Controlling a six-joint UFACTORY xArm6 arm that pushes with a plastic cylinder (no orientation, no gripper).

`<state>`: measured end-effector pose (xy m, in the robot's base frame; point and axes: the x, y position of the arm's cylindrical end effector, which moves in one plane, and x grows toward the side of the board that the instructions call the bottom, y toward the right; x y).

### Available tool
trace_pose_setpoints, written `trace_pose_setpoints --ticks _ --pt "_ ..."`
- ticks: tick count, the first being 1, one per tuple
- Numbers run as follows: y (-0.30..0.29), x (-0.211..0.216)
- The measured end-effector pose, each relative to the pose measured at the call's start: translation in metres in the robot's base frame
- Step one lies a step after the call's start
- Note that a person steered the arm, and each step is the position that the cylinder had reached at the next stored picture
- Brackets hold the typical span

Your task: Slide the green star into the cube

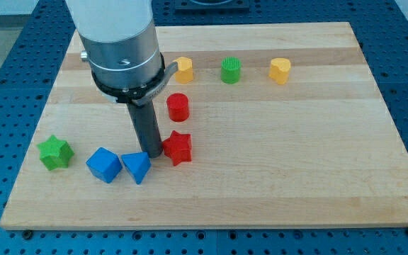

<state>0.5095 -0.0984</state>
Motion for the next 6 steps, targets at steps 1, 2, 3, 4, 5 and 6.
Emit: trace_pose_setpoints --ticks 1,2,3,4,5,6 --pt "-0.021 -0.014" --pt "-0.046 -0.049" --pt "-0.07 -0.061" --pt "-0.109 -0.061" --pt "-0.152 -0.061" --pt "-0.192 -0.061"
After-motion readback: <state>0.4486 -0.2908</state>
